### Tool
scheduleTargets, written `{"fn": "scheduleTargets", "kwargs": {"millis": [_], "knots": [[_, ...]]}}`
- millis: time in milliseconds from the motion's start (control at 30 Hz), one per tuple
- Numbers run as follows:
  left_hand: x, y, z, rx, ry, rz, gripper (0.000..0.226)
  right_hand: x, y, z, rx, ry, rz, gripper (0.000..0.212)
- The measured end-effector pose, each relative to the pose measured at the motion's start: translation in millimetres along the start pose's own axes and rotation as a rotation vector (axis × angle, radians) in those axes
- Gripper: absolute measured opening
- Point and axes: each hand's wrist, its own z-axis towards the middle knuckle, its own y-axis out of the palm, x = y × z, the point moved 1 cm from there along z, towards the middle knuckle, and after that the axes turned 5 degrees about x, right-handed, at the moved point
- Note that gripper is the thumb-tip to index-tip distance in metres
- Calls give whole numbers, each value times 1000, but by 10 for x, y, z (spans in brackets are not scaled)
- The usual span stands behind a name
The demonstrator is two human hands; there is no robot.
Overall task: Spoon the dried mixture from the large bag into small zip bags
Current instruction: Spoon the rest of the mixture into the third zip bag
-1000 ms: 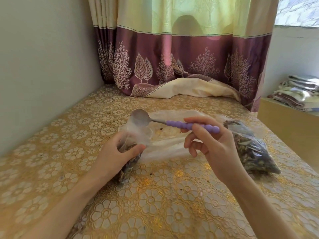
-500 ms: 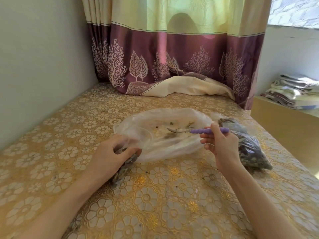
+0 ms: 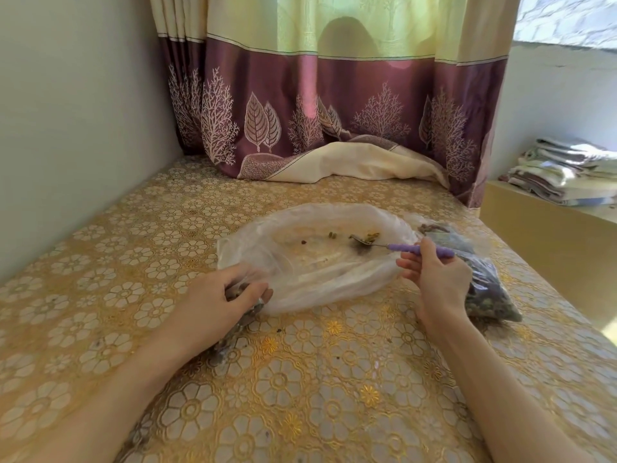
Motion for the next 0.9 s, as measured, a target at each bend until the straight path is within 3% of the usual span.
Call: {"fn": "scheduleTargets", "kwargs": {"millis": [200,467,700,900], "knots": [[3,-3,1,-15,2,-8,21,-14,-46,-7,72,-115,-150,37],[53,-21,-11,-45,-34,-44,8,14,-34,9,123,-137,-245,30],[62,-25,-12,-54,-21,-77,10,-22,-43,-35,50,129,80,28],[0,-20,-10,6,-64,-161,8,-102,-16,-112,-12,118,160,18]]}}
